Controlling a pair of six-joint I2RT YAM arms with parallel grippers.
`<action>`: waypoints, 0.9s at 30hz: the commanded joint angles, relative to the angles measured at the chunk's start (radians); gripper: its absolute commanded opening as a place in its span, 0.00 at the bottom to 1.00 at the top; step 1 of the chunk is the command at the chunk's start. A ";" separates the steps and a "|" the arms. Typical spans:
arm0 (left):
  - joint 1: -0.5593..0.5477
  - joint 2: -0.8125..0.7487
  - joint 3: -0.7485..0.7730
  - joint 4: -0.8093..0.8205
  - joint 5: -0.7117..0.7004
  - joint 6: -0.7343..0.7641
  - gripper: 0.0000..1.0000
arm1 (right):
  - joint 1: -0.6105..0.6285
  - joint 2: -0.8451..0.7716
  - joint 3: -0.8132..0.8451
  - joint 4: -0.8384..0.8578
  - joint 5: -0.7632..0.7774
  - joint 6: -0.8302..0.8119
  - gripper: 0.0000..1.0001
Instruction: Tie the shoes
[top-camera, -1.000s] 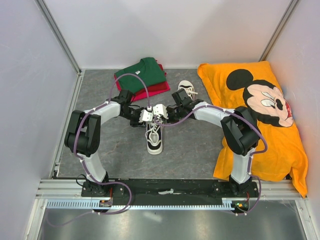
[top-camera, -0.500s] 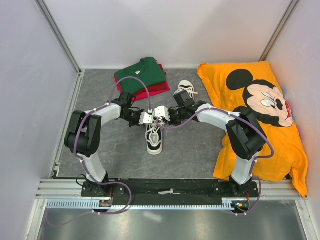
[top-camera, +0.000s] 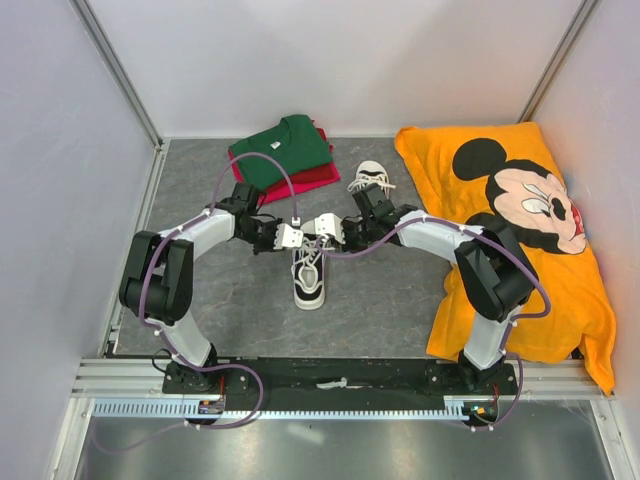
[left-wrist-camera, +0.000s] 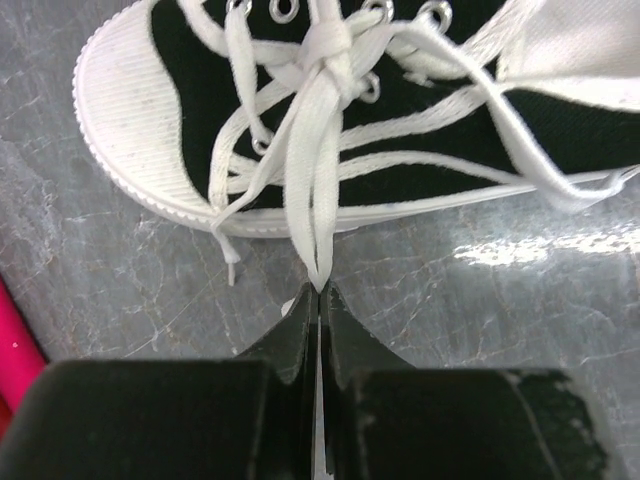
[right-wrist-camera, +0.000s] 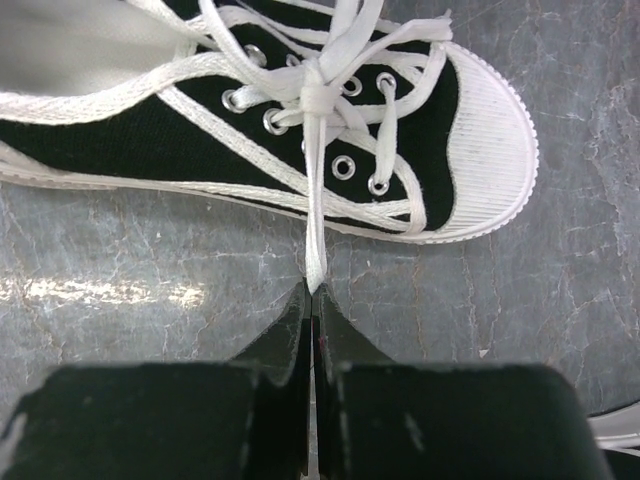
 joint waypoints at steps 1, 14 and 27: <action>-0.028 -0.037 0.007 -0.041 0.027 -0.046 0.02 | -0.002 0.026 0.027 0.037 0.005 0.025 0.00; 0.001 -0.211 0.109 -0.047 0.016 -0.591 0.93 | -0.062 -0.165 0.042 -0.006 0.029 0.320 0.94; 0.162 -0.213 0.470 -0.211 -0.153 -1.322 0.99 | -0.254 -0.467 -0.005 -0.003 0.471 1.023 0.98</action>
